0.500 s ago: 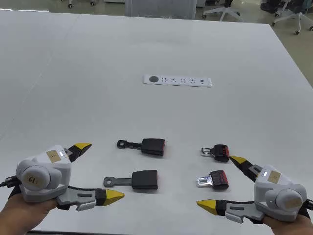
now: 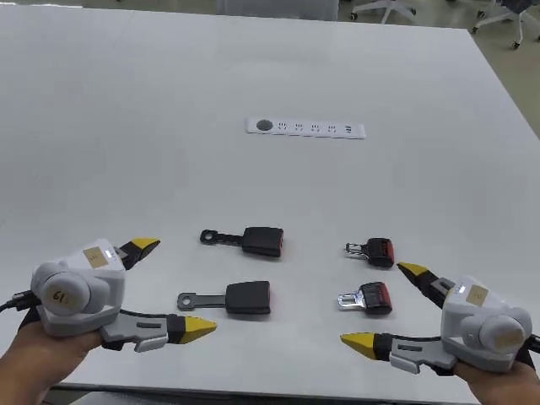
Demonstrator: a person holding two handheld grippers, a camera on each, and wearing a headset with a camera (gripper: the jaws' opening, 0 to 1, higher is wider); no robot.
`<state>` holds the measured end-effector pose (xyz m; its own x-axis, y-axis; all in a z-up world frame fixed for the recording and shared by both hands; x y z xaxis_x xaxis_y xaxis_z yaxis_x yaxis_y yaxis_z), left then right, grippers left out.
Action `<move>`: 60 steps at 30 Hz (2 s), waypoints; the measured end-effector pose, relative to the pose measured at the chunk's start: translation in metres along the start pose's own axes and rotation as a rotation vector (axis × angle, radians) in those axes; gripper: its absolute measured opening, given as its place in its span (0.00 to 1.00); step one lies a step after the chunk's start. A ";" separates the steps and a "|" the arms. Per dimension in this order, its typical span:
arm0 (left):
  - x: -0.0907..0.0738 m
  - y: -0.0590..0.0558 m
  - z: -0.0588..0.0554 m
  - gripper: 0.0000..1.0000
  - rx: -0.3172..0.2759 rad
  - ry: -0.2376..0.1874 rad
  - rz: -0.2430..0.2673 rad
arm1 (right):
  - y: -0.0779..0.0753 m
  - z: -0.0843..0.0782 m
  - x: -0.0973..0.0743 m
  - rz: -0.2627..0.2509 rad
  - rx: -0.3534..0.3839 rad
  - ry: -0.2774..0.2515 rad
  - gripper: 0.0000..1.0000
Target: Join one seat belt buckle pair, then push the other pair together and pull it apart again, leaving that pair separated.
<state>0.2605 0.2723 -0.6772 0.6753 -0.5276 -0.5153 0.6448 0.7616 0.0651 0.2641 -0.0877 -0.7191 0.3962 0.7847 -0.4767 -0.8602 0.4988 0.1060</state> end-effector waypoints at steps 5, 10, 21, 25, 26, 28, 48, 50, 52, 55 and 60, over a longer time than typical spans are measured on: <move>0.001 -0.001 0.000 0.99 -0.001 0.003 -0.002 | 0.000 0.000 0.001 0.004 -0.001 0.006 0.96; 0.001 0.000 0.000 0.99 0.000 0.006 -0.004 | -0.002 0.000 0.001 0.003 -0.002 0.007 0.96; 0.002 0.001 -0.001 0.98 -0.003 0.015 -0.010 | 0.000 0.000 0.004 0.006 0.002 0.011 0.96; 0.003 0.000 -0.001 0.98 -0.002 0.014 -0.014 | 0.001 -0.002 0.004 0.010 0.004 0.013 0.96; 0.003 0.000 -0.002 0.98 -0.001 0.015 -0.015 | 0.001 -0.002 0.004 0.010 0.004 0.013 0.96; 0.004 0.000 -0.002 0.98 -0.002 0.013 -0.017 | 0.002 -0.001 0.004 0.009 0.007 0.013 0.96; 0.003 0.003 -0.004 0.98 0.007 0.016 -0.020 | 0.002 0.000 0.003 0.016 -0.002 0.021 0.95; 0.004 0.004 -0.004 0.98 0.011 0.014 -0.021 | 0.000 0.000 0.002 0.016 -0.004 0.024 0.95; 0.005 0.004 -0.003 0.98 0.012 0.014 -0.023 | 0.000 0.000 0.002 0.016 -0.005 0.025 0.95; 0.008 0.005 -0.004 0.98 0.017 0.015 -0.027 | -0.001 0.001 0.001 0.017 -0.008 0.029 0.95; 0.009 0.004 -0.005 0.98 0.012 0.017 -0.028 | -0.001 -0.001 0.001 0.017 -0.006 0.026 0.94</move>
<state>0.2677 0.2725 -0.6861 0.6506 -0.5425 -0.5313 0.6680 0.7417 0.0607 0.2654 -0.0878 -0.7212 0.3734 0.7828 -0.4978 -0.8684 0.4837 0.1093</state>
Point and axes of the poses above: the centre of the closed fingertips' face, and the gripper's own axes: x roughly forward along the fingers, y roughly to its left, z roughly out of its top, the point moved 9 cm from there along -x, roughly backward along the fingers, and after that the axes turned 10 degrees about z, right-handed, at the moved point
